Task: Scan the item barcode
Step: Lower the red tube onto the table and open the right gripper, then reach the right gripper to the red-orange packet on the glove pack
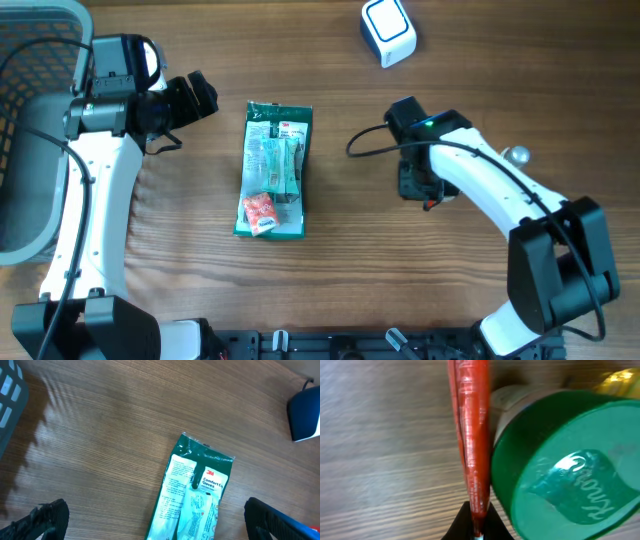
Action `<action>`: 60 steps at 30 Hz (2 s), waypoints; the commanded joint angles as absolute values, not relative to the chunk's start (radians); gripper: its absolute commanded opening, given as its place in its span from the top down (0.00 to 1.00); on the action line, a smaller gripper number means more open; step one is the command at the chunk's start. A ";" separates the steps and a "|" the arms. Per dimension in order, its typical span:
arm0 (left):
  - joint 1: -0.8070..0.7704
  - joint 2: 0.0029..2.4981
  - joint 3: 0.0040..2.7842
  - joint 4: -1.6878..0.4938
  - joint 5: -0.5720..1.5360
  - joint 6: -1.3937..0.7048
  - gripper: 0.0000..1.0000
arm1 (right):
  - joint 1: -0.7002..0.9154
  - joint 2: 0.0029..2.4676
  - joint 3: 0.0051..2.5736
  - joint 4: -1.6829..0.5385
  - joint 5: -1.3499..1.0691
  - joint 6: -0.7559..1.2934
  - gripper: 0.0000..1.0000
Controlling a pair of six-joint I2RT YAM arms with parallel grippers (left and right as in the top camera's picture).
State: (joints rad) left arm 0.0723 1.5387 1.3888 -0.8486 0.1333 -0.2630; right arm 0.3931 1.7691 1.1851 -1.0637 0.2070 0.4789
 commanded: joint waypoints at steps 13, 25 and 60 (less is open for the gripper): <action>0.076 1.536 1.401 -0.847 0.145 -0.242 0.00 | 0.295 1.780 1.182 -0.995 0.096 0.390 0.96; 0.076 1.536 1.401 -0.847 0.145 -0.242 0.00 | 0.295 1.780 1.105 -0.892 -0.006 0.281 0.96; 0.076 1.536 1.401 -0.847 0.145 -0.242 0.00 | 0.579 1.780 1.053 -0.356 -0.425 0.546 0.57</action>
State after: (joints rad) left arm 0.0723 1.5387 1.3888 -0.8490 0.1333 -0.2630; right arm 0.5205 1.7691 1.0534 -0.4084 -0.3157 0.4427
